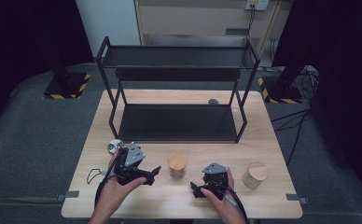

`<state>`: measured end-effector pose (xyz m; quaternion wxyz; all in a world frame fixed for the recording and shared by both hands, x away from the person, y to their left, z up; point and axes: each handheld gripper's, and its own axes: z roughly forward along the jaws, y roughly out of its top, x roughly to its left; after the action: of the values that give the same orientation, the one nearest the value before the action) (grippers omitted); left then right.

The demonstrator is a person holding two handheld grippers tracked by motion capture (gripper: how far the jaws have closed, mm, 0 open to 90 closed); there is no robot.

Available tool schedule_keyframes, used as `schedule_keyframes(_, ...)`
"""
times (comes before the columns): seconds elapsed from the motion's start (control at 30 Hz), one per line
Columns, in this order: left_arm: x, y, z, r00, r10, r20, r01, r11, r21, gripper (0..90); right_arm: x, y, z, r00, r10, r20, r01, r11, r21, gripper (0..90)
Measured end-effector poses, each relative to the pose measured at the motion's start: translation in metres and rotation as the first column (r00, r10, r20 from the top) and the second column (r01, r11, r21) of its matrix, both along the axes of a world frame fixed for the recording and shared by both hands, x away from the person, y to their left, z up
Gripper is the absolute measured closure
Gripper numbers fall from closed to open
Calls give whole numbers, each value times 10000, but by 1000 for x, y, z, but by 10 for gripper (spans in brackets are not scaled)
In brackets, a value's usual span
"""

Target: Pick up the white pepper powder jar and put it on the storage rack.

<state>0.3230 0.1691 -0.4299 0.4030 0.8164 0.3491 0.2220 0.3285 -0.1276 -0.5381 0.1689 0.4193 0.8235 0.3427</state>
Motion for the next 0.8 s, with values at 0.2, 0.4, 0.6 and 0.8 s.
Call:
schedule_keyframes(0.2, 4, 7, 6, 9998, 153, 113, -152, 9998, -110, 9, 0, 0, 0, 10000, -1, 0, 1, 10000, -2, 4)
schedule_keyframes(0.4, 5, 13, 10, 9995, 235, 189, -234, 9997, -96, 9, 0, 0, 0, 10000, -1, -1, 1, 10000, -1, 4)
schedule_keyframes(0.6, 7, 18, 15, 9989, 366, 301, -362, 9992, -147, 10, 0, 0, 0, 10000, -3, -3, 3, 10000, 0, 4)
schedule_keyframes(0.8, 6, 24, 19, 9986, 408, 344, -407, 9992, -32, 9, 0, 0, 0, 10000, -4, -2, 4, 10000, 1, 4)
